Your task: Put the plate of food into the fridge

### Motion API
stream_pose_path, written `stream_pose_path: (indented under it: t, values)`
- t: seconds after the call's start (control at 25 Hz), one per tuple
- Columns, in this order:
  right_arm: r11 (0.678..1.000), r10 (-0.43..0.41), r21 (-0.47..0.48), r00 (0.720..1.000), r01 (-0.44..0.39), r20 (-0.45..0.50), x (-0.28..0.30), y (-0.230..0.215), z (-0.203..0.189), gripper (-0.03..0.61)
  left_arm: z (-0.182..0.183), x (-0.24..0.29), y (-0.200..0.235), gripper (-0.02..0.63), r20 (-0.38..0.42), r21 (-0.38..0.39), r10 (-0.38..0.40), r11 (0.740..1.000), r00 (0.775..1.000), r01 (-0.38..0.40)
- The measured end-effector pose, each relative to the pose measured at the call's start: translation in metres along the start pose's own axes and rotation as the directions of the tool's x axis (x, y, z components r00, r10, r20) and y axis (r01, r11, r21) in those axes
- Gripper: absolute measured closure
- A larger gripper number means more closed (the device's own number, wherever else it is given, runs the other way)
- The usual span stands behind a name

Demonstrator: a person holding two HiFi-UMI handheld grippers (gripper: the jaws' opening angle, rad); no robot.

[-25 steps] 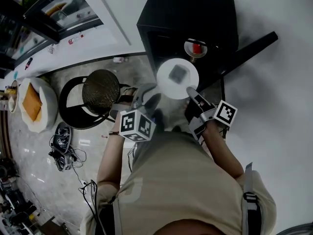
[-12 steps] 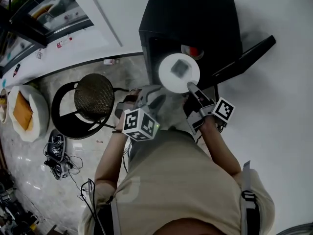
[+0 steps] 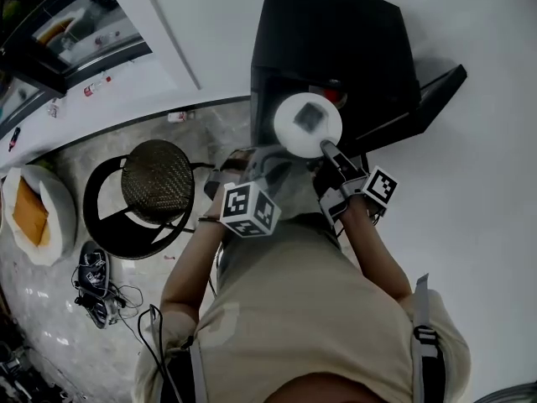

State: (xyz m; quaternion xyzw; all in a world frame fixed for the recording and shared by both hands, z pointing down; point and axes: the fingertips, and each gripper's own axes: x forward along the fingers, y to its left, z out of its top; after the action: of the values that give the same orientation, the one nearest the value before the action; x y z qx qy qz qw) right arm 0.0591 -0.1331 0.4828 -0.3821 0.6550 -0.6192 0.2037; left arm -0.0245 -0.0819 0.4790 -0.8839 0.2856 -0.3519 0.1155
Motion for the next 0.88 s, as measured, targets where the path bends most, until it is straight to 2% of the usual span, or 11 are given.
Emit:
stream_pose_path:
  t: [0.4,0.88]
  values:
    - [1.000,-0.027,-0.002,0.999,0.027,0.041,0.016,-0.006,0.014,0.548,0.001,0.013,0.011,0.477,0.021,0.012,-0.040,0.999,0.999,0.040]
    - [0.999,-0.041,0.024,0.999,0.041,0.004,0.044,-0.023,0.032,0.547,0.002,0.048,0.015,0.489,-0.021,0.004,-0.078,0.997,0.997,0.078]
